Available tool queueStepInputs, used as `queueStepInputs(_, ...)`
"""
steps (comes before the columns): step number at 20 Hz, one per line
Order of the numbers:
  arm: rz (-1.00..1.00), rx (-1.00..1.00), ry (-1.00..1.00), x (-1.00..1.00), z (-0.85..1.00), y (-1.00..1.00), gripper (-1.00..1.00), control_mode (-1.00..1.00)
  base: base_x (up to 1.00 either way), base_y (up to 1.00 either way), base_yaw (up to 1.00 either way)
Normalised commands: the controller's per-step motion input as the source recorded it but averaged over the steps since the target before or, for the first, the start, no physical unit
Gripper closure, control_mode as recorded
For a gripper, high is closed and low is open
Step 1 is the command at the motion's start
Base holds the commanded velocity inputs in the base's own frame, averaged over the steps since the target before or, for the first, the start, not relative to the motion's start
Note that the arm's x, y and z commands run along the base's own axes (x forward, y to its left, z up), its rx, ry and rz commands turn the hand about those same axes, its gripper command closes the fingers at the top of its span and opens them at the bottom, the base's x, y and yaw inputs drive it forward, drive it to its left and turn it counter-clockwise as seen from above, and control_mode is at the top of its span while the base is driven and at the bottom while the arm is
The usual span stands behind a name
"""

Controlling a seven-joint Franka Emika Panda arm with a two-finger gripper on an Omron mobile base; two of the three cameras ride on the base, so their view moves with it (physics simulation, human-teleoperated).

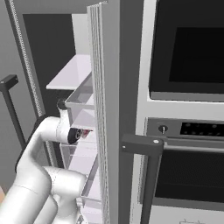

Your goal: Place one garlic and one steak in each tupperware on the nearby counter, to pack two identical lunches.

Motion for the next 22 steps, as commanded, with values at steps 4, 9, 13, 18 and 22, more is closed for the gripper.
queueStepInputs(4,0.06,-0.03,0.21,-1.00,0.47,0.00,1.00,-1.00,0.00,0.00,0.00)
queueStepInputs(9,0.02,-0.02,0.19,-1.00,0.48,0.01,1.00,-1.00,0.00,0.00,0.00)
queueStepInputs(13,0.00,0.00,0.11,-0.91,0.52,0.14,1.00,-1.00,0.00,0.00,0.00)
queueStepInputs(18,0.01,0.00,-0.01,-0.95,0.30,0.13,1.00,-1.00,0.00,0.00,0.00)
queueStepInputs(22,0.00,0.00,0.00,-0.23,0.00,0.00,1.00,-1.00,0.00,0.00,0.00)
